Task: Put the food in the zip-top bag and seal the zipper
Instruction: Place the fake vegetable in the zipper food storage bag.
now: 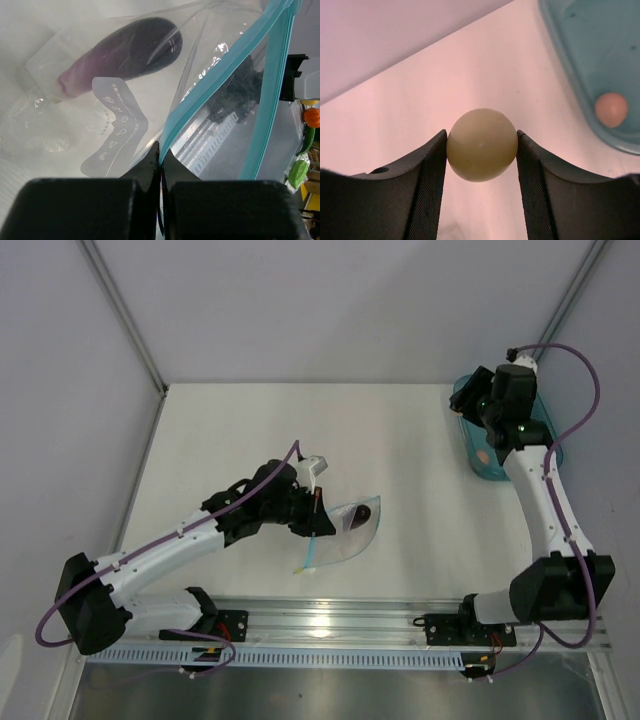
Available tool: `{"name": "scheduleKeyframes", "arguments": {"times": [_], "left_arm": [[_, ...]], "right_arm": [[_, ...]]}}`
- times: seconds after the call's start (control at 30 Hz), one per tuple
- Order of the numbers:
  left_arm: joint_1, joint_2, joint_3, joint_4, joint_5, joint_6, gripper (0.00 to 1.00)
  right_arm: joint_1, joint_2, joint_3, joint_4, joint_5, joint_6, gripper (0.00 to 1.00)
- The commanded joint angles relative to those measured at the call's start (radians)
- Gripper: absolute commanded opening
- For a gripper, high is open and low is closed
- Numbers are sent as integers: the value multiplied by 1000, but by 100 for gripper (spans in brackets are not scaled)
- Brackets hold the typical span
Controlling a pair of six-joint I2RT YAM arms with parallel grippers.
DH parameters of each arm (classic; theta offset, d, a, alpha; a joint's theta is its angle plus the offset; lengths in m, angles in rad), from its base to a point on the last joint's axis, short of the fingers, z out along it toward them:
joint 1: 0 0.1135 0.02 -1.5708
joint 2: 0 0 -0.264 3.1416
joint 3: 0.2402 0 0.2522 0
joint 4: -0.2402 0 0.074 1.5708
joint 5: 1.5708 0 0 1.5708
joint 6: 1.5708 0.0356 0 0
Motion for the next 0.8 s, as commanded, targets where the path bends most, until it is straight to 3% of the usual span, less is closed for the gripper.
{"name": "scheduleKeyframes", "arguments": {"times": [0.0,0.2,0.37,0.57,0.77], "left_arm": [[8,-27,-14,51,30,-47,1],[8,-45,-39,62,16,-49,1],[8,-78,-51,33,-27,-26,1],[8,-82,-11,-71,-123,17,0],[9,-64,20,-110,-159,31,0]], "right_arm": [[122,-145,-103,48,-11,-49,0],[373,-280,-261,34,33,-70,0],[691,-443,-474,92,144,-90,0],[1048,-472,-504,-1,314,-86,0],[1190,-509,-458,-133,440,-73,0]]}}
